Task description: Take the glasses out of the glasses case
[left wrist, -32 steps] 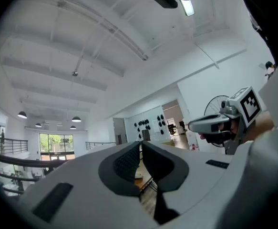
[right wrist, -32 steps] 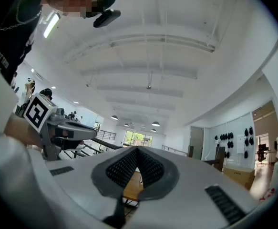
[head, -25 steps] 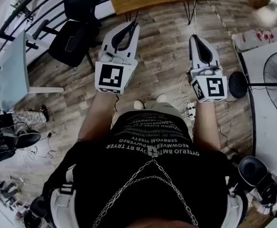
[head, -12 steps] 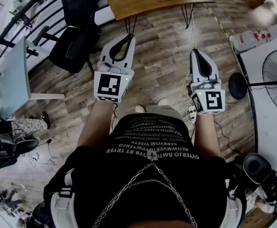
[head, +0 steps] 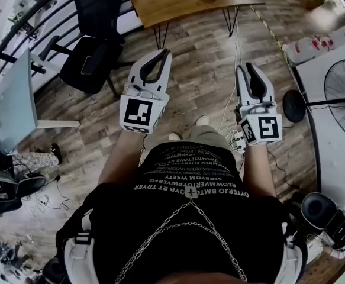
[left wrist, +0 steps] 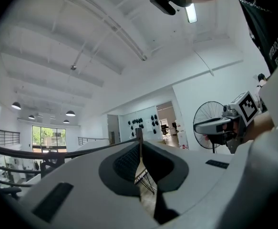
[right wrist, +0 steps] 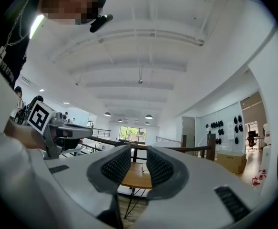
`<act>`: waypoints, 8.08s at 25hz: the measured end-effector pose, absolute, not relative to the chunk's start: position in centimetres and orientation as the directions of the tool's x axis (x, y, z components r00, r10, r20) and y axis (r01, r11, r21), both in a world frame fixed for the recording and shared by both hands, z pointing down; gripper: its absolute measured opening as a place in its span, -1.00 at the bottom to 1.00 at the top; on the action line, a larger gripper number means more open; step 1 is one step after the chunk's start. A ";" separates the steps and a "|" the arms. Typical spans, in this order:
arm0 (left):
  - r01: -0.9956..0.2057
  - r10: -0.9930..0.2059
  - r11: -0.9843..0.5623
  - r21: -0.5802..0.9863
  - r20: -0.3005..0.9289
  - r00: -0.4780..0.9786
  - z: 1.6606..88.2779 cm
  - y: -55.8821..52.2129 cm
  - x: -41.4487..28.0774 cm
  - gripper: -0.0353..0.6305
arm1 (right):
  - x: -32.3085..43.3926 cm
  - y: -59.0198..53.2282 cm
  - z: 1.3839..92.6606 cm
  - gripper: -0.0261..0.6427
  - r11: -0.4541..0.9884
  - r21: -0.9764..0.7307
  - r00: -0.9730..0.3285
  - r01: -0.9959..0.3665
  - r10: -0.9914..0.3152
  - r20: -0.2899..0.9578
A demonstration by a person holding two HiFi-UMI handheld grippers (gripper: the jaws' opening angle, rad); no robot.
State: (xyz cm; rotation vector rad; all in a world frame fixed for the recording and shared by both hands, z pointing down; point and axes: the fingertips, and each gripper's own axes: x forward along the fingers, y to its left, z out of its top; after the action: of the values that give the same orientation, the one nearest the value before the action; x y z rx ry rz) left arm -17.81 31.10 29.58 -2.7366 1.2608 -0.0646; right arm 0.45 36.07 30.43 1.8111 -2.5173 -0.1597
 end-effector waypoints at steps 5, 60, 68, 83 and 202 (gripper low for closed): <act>-0.768 -0.771 -0.632 -0.101 -0.023 0.637 30.0 30.5 -18.0 -0.78 | 1.0 35.7 30.5 -0.61 0.307 0.085 -0.310 -0.948 -0.950 -0.036; -0.773 -0.787 -0.615 -0.153 0.067 0.613 29.9 9.4 -2.0 -0.78 | 14.1 13.0 31.7 -0.58 0.452 0.036 -0.452 -0.892 -0.892 -0.011; -0.780 -0.798 -0.601 -0.173 0.073 0.599 29.7 8.7 -0.8 -0.78 | 15.2 11.8 32.1 -0.58 0.475 0.016 -0.475 -0.880 -0.880 -0.012; -0.758 -0.777 -0.628 -0.177 0.079 0.625 30.7 6.7 0.3 -0.78 | 15.5 9.9 32.4 -0.58 0.472 0.034 -0.472 -0.881 -0.881 0.010; -0.737 -0.729 -0.675 -0.044 0.191 0.657 37.1 -36.2 3.8 -0.78 | 18.2 -34.2 42.1 -0.61 0.455 -0.076 -0.460 -0.887 -0.860 0.222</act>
State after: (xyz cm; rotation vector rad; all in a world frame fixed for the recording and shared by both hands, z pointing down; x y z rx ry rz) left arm 3.84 -36.25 37.14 -2.8929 1.2804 -0.3072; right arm 18.21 -34.25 42.13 1.5415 -2.5471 0.2718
